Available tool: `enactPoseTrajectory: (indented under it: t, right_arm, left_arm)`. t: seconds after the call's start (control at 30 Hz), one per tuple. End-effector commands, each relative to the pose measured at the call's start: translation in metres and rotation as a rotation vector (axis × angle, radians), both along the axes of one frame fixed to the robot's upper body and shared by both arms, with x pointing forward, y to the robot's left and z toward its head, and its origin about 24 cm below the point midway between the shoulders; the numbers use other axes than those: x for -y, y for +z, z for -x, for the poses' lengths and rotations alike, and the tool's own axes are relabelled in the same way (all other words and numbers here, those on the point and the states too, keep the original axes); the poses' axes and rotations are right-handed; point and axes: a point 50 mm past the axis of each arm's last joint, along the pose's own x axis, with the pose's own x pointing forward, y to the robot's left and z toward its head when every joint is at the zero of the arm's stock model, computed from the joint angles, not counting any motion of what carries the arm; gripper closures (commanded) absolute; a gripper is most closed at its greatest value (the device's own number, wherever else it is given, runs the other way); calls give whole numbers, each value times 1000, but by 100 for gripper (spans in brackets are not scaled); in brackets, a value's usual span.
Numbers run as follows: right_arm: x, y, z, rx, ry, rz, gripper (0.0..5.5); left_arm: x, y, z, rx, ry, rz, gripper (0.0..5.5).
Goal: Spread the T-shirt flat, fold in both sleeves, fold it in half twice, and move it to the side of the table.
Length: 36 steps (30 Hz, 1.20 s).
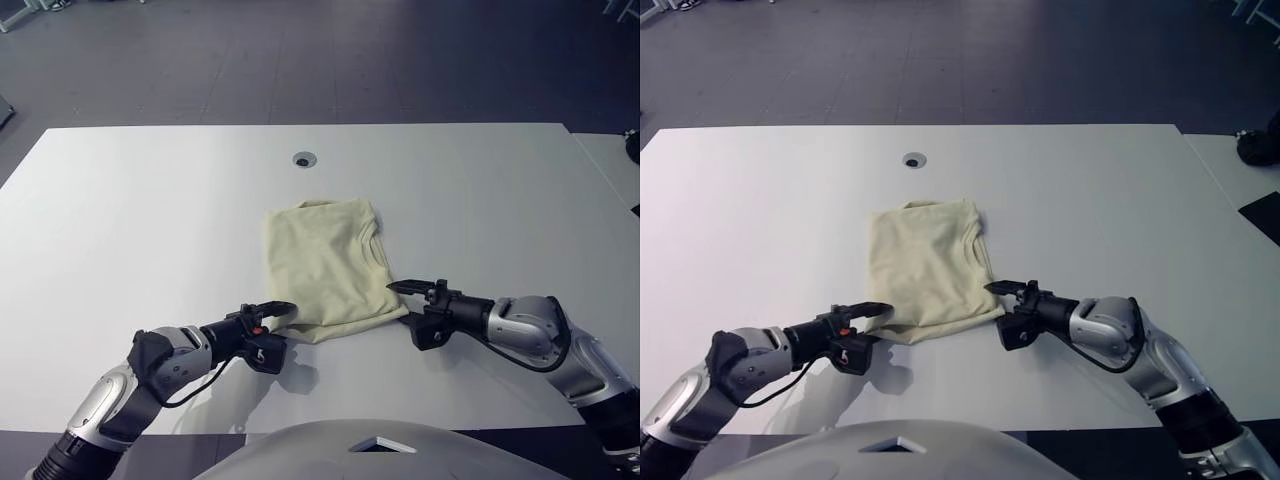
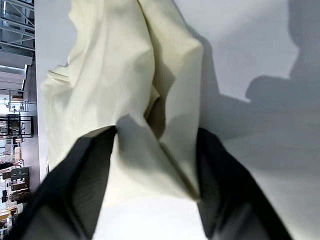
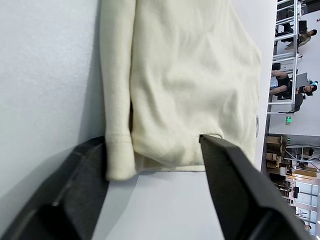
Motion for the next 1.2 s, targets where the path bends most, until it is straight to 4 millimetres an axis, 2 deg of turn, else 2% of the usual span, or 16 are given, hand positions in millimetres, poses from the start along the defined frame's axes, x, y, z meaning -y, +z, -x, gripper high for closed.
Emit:
enactPoseTrajectory:
  t: [0.03,0.27,0.43,0.57,0.7,0.93,1.07,1.2]
  right_arm:
    - [-5,-13,4,-42,20,17,341]
    - [0,-13,-2,-29,16,31,463]
    - [-4,-9,5,-94,38,1,536]
    - [-6,6,20,-325,13,-82,537]
    - [3,20,26,-541,-16,-51,537]
    - [25,41,34,-903,-92,-1,538]
    - [21,64,22,-1029,-105,-114,538]
    - [22,90,-2,-1120,-121,-237,538]
  left_arm:
    - [-9,-13,2,-66,15,-77,402]
    - [-12,-14,1,-83,-2,-82,529]
    - [-10,-10,-1,-116,-35,-49,540]
    - [-3,2,6,-302,-69,52,540]
    - [-10,14,18,-527,-60,52,540]
    - [-12,43,13,-784,-21,128,540]
    - [-8,59,8,-881,-10,192,540]
    - [-11,78,-13,-917,15,251,540]
